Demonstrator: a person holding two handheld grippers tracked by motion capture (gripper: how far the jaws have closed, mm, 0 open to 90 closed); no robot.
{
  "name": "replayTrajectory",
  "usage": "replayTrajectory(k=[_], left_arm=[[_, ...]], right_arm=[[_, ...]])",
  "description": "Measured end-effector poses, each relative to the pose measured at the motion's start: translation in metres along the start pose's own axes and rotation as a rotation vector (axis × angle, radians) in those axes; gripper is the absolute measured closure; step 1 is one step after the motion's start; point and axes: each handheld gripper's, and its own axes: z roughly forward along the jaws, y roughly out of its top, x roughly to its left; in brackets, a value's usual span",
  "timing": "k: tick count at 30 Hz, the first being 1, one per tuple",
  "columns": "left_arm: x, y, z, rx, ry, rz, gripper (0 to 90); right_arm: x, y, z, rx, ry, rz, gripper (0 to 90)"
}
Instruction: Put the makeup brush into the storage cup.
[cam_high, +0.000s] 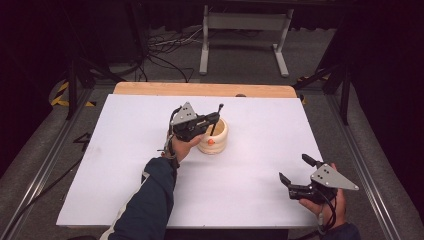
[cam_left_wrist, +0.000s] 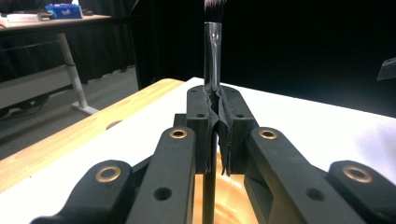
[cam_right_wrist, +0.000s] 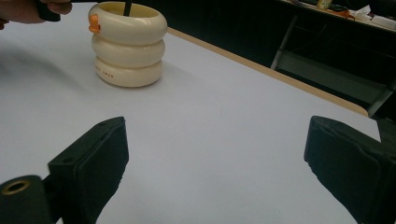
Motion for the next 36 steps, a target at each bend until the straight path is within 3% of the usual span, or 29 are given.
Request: replayTrajectory(k=[26,36], left_arm=[[-0.001,0.006,-0.005,0.012,0.007,0.020,83.1],[-0.006,0.015,-0.016,0.027,0.059,0.044,62.4]], right_arm=[[0.000,0.000,0.000,0.005,-0.002,0.000,6.8],[0.001,0.000,0.001,0.013,-0.004,-0.006,6.8]])
